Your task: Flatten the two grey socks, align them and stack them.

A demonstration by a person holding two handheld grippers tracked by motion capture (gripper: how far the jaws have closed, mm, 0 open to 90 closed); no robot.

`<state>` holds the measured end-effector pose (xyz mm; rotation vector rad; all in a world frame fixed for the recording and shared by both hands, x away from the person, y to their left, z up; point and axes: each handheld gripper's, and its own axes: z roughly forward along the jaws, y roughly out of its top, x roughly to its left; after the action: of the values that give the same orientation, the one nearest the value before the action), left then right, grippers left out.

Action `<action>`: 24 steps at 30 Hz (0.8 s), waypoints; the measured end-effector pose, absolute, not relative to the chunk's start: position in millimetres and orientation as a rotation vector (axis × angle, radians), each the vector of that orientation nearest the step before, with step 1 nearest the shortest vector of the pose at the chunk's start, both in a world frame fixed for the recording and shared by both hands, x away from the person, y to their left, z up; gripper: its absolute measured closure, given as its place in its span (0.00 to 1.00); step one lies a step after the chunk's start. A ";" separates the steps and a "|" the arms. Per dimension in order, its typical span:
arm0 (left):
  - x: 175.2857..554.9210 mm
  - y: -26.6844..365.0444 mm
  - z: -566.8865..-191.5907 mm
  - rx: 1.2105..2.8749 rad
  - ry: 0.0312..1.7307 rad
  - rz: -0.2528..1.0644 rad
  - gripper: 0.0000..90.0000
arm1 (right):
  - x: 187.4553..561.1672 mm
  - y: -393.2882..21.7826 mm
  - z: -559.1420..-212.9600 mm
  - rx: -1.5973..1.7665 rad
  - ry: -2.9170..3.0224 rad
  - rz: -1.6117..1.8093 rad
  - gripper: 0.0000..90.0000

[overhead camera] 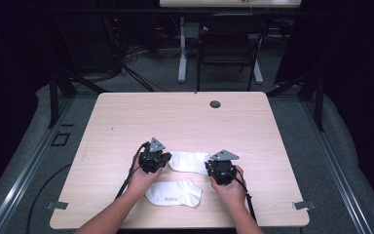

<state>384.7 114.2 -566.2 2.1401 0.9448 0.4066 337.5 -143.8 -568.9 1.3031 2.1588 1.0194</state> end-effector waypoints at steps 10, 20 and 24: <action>380.9 122.6 -577.6 2.178 0.973 0.387 0.93 | 340.3 -147.8 -578.3 1.363 2.197 0.988 0.91; 372.5 129.1 -578.4 2.181 0.964 0.394 0.92 | 337.8 -145.8 -578.8 1.381 2.221 0.994 0.91; 370.2 132.9 -578.8 2.181 0.958 0.392 0.92 | 333.1 -141.8 -570.0 1.332 2.194 1.053 0.87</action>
<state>370.2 132.9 -578.8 2.1809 0.9580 0.3923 333.1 -141.8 -570.0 1.3319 2.1936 1.0532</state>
